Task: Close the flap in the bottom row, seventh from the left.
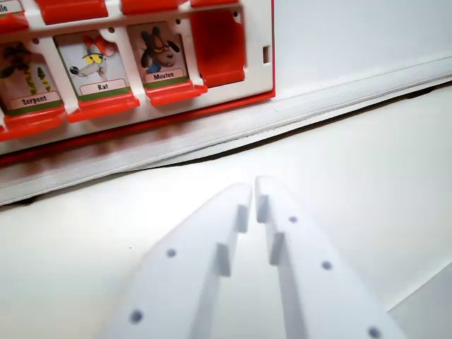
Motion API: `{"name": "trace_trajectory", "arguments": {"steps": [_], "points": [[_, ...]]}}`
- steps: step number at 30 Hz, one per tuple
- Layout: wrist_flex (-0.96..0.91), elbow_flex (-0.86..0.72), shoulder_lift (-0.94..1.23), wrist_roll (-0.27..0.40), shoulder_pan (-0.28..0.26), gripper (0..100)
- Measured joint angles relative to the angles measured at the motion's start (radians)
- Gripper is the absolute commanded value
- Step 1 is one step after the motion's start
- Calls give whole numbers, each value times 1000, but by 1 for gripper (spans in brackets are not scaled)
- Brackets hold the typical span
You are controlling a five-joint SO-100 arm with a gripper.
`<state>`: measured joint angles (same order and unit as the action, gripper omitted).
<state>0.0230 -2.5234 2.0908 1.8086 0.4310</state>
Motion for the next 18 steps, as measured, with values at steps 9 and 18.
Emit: {"name": "trace_trajectory", "arguments": {"steps": [9,18], "points": [[-94,100,-310,-133,-2,0],[-94,252,-491,-167,-38,0]]}}
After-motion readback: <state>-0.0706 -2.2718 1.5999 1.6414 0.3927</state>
